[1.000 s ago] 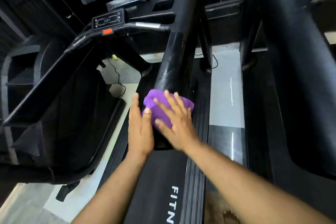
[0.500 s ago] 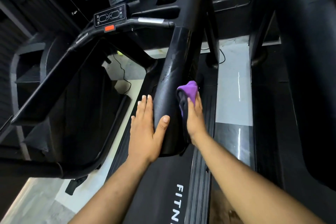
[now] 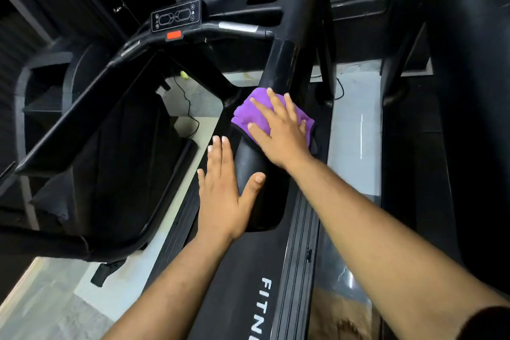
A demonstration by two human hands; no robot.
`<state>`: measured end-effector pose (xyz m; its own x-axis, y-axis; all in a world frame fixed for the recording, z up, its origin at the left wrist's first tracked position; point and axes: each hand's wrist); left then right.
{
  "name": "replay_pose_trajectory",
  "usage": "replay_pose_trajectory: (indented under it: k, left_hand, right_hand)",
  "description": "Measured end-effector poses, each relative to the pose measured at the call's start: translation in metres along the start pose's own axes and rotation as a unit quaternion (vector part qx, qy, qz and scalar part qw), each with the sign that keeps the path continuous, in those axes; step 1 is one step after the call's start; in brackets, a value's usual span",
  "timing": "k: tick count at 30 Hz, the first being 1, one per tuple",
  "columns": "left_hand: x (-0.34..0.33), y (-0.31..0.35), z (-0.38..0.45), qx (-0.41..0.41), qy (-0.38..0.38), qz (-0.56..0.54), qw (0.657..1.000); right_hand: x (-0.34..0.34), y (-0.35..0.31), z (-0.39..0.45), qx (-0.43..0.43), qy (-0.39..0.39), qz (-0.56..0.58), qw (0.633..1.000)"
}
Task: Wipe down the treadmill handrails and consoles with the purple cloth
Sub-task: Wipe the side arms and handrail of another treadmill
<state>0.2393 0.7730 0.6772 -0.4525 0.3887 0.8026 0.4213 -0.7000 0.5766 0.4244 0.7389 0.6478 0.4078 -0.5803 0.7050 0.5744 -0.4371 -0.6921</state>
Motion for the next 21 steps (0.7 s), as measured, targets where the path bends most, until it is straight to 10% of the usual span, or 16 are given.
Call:
replay_pose_trajectory:
  k: [6,14,21]
  left_hand:
    - [-0.003,0.000,-0.006,-0.021,0.058,-0.064,0.996]
    - [0.001,-0.001,-0.003,-0.015,0.031,-0.054,0.998]
    - [0.001,-0.002,-0.001,-0.003,0.008,-0.041,0.999]
  right_hand:
    - [-0.028,-0.008,-0.119,0.089,-0.015,0.032,0.995]
    - [0.004,-0.021,-0.018,-0.002,-0.008,-0.039,0.999]
    - [-0.030,-0.007,-0.101,0.064,0.001,0.024,0.998]
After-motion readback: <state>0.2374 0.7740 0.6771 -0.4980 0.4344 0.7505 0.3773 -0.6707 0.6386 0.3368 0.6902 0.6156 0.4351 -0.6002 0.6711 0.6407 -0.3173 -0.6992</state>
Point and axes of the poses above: each hand's wrist, its own z-axis towards the middle knuckle, its own x-axis out of the back of the hand, y = z × x, and after that the axes turned 8 degrees about -z, right-handed
